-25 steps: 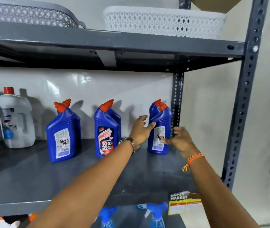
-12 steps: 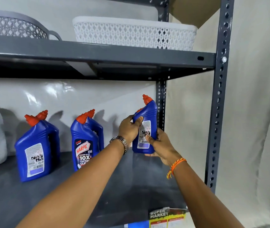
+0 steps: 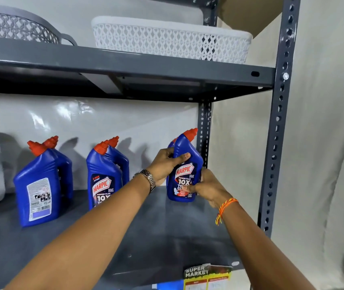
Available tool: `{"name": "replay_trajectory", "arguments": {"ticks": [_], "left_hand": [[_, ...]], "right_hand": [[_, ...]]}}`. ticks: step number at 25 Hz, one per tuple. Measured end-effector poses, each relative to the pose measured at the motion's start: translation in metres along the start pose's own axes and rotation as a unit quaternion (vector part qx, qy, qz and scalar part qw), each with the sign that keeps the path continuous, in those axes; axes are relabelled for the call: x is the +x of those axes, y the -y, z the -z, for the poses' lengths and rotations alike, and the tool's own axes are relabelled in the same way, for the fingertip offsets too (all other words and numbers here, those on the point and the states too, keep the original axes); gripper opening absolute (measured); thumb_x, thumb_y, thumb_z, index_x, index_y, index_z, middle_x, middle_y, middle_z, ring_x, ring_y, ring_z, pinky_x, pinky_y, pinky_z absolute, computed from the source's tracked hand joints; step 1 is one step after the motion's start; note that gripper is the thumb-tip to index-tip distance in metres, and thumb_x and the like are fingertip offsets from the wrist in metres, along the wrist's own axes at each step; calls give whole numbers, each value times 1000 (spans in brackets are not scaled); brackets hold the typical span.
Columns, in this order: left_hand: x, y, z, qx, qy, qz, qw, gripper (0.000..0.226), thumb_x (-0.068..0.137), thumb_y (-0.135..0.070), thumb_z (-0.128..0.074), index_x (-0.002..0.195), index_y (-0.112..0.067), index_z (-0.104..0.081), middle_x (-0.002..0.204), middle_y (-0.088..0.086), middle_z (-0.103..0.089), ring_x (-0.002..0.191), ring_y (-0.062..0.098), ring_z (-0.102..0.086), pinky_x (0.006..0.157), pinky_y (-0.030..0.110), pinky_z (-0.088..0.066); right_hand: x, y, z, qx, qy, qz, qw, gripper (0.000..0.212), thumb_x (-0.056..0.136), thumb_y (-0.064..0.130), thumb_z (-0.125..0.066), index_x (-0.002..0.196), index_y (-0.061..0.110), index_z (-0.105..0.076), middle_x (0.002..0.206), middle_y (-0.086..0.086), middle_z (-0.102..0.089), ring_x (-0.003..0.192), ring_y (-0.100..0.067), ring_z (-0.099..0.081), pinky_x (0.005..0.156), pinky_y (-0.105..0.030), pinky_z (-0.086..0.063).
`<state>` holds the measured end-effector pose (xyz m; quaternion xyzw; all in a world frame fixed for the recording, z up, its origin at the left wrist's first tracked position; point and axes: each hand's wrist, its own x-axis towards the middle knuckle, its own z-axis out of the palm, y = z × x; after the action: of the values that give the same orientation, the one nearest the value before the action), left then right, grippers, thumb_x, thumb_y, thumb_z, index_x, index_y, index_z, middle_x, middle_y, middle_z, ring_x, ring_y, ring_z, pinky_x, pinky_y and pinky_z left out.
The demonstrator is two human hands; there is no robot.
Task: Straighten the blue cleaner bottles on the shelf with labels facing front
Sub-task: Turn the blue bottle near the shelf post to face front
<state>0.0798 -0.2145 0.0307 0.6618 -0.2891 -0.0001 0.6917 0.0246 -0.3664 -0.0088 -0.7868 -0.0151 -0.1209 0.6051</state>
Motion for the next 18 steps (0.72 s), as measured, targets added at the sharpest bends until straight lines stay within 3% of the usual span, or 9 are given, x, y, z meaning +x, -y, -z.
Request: {"name": "replay_trajectory", "arguments": {"ticks": [2, 5, 9, 11, 13, 15, 18], "left_hand": [[1, 10, -2, -3, -10, 12, 1000, 10, 86, -15, -76, 96, -15, -73, 82, 1, -80, 75, 17, -75, 66, 28, -60], [-1, 21, -1, 7, -27, 29, 999, 14, 85, -13, -77, 98, -16, -73, 88, 4, -79, 82, 22, -75, 71, 32, -61], [-7, 34, 4, -1, -50, 41, 998, 28, 89, -9, -72, 116, -2, -69, 109, 21, -74, 95, 33, -70, 78, 35, -61], [-12, 29, 5, 39, -55, 45, 997, 39, 91, -9, -70, 127, 2, -63, 124, 25, -70, 108, 37, -68, 89, 42, -59], [-24, 12, 8, 113, -65, 46, 990, 54, 91, -14, -71, 140, -1, -53, 138, 18, -63, 124, 33, -62, 105, 45, -51], [-46, -6, 21, 129, -97, 27, 986, 66, 88, -18, -75, 147, -6, -47, 140, 10, -59, 130, 25, -58, 108, 34, -49], [-111, -25, 77, 136, -188, -94, 968, 46, 84, -5, -77, 126, -16, -63, 115, 1, -73, 109, 12, -71, 90, 16, -55]], "right_hand": [[1, -9, -3, -20, -1, -5, 1000, 59, 71, -8, -84, 122, 12, -62, 114, -9, -74, 117, -31, -69, 100, -47, -57], [7, -23, -6, -21, 2, -18, 1000, 67, 72, -7, -84, 132, 9, -59, 123, -12, -72, 118, -29, -68, 103, -51, -56], [11, -35, -15, -34, 7, -26, 999, 74, 73, -4, -84, 138, 12, -52, 126, -9, -70, 118, -26, -66, 104, -49, -55], [11, -35, -16, -43, 9, -33, 998, 75, 73, -3, -84, 138, 12, -50, 129, -10, -69, 120, -29, -66, 104, -51, -55], [6, -31, -12, -58, 0, -45, 997, 77, 72, -4, -84, 138, 9, -46, 131, -14, -67, 121, -31, -65, 104, -53, -54], [-8, -22, -7, -87, -58, -31, 994, 84, 71, -2, -84, 141, 5, -38, 135, -17, -62, 123, -33, -63, 106, -52, -52], [-41, 2, -25, -137, -250, 140, 948, 86, 72, 7, -82, 146, 8, -38, 143, -15, -51, 133, -33, -51, 114, -36, -40]]}}
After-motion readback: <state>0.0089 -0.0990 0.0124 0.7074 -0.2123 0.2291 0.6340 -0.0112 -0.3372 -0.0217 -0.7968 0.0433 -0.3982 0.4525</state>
